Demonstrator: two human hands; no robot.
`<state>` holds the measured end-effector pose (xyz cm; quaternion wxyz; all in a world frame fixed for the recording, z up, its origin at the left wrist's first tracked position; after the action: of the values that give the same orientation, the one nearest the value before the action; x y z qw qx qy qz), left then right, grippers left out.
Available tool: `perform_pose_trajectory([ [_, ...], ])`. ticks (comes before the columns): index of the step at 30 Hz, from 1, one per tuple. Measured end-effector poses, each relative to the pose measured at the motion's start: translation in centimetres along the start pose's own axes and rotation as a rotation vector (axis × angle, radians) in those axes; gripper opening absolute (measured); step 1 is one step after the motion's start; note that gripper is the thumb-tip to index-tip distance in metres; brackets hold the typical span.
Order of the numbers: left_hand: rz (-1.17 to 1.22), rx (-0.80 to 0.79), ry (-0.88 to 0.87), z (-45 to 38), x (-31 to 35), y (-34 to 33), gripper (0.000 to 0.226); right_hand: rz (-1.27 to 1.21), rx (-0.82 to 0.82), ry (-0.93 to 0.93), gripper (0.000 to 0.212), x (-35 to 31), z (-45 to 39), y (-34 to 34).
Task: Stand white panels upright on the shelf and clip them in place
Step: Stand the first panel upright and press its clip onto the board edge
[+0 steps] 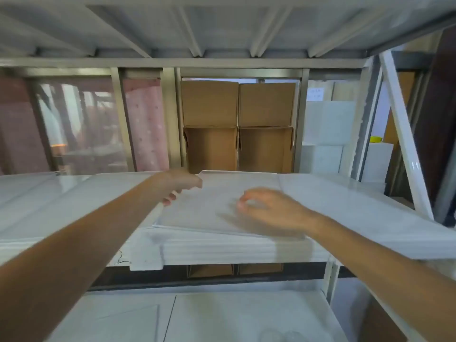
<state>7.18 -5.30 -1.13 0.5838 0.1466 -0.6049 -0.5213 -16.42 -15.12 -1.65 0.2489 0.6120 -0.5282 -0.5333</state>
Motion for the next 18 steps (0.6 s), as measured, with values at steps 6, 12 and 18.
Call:
perform_pose_trajectory([
  [6,0.115,-0.145,0.214,-1.2,-2.8,0.3,0.045,0.438,-0.263,0.07,0.087,-0.9,4.6,-4.2],
  [12,0.485,-0.297,0.054,0.1,-0.2,1.8,0.042,0.235,-0.061,0.079,0.069,-0.3,5.5,-1.4],
  [18,1.023,-0.54,-0.469,8.5,9.6,2.8,0.054,0.207,0.335,-0.147,0.04,3.4,6.1,5.1],
])
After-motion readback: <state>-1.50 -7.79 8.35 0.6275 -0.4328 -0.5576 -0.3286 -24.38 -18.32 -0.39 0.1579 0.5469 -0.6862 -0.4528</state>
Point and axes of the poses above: each hand's wrist, its own z-axis away from the middle knuckle, its own y-axis out of the back of the hand, x = y × z, the point moved 9 cm from there along -z, towards the middle knuckle, and after that the axes turned 10 degrees about y, right-handed, at the moved point
